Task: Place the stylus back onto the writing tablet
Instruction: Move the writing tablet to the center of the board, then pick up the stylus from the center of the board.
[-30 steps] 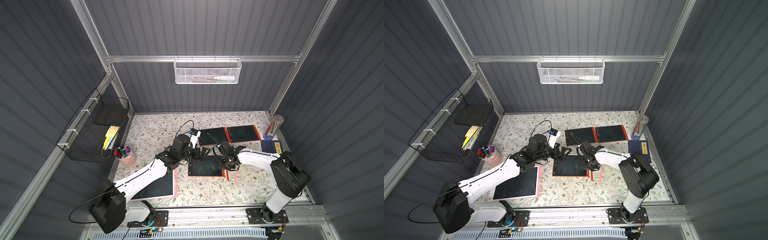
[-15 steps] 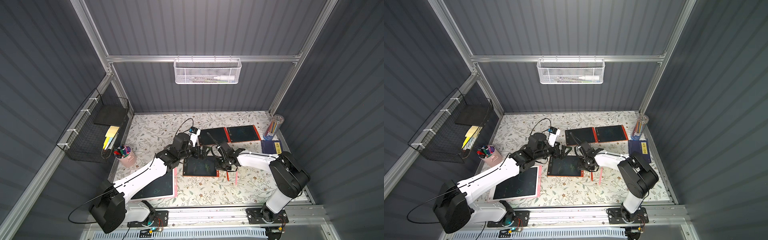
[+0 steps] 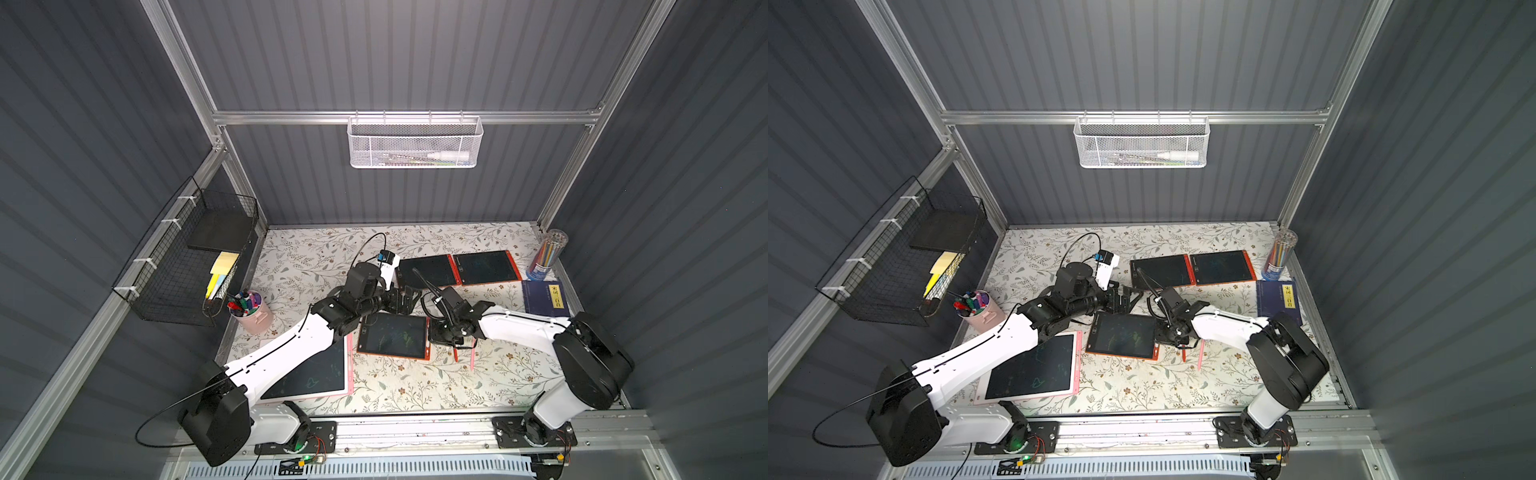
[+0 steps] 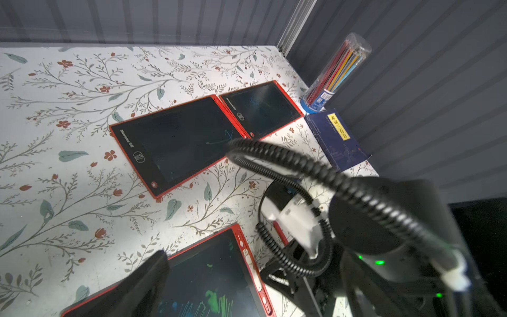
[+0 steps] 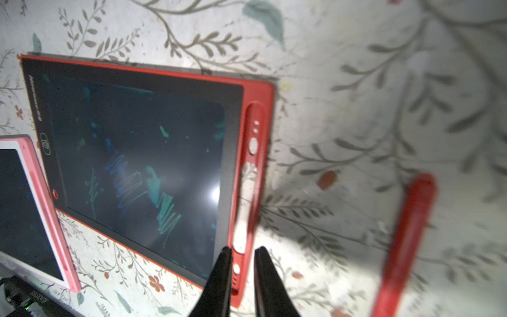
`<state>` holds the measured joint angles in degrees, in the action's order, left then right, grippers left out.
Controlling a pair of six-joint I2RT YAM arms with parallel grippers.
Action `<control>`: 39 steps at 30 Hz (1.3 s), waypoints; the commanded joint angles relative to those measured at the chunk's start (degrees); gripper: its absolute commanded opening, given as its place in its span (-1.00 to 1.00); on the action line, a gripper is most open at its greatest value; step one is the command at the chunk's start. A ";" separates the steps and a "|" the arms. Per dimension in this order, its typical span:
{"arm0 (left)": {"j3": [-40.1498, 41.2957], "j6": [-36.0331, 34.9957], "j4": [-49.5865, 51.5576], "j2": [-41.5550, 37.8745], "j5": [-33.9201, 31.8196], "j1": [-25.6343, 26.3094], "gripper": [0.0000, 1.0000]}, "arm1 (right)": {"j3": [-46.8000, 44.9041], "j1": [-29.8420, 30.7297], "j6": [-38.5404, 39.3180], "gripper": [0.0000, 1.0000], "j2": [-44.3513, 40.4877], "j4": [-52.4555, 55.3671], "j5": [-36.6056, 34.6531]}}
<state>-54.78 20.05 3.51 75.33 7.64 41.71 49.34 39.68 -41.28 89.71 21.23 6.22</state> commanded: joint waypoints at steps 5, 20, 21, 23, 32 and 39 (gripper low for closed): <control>1.33 -3.29 -1.81 0.84 2.41 0.30 0.99 | -6.52 -3.40 3.24 -0.43 -8.47 7.88 -5.75; 1.48 -3.52 -2.02 0.55 3.34 0.30 0.98 | -10.16 -4.69 0.98 -0.30 -6.35 1.04 5.27; 1.57 -3.52 -1.80 0.89 3.36 0.30 0.98 | -10.21 -4.65 0.72 -0.30 -6.10 0.21 6.13; 1.85 -3.53 -1.59 1.37 3.19 0.36 0.98 | -10.13 -4.68 0.37 -0.30 -5.40 -0.77 7.56; 3.38 -4.64 -4.86 0.71 3.12 1.87 0.88 | -11.53 -4.77 0.24 -0.30 -8.50 -2.53 7.16; 1.53 -7.34 -5.25 6.16 2.20 6.02 0.84 | -10.75 -8.06 2.84 -0.06 -21.34 12.47 -1.23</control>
<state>-52.12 15.20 -0.93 79.22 10.13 46.44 38.35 32.97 -39.55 73.69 25.06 9.65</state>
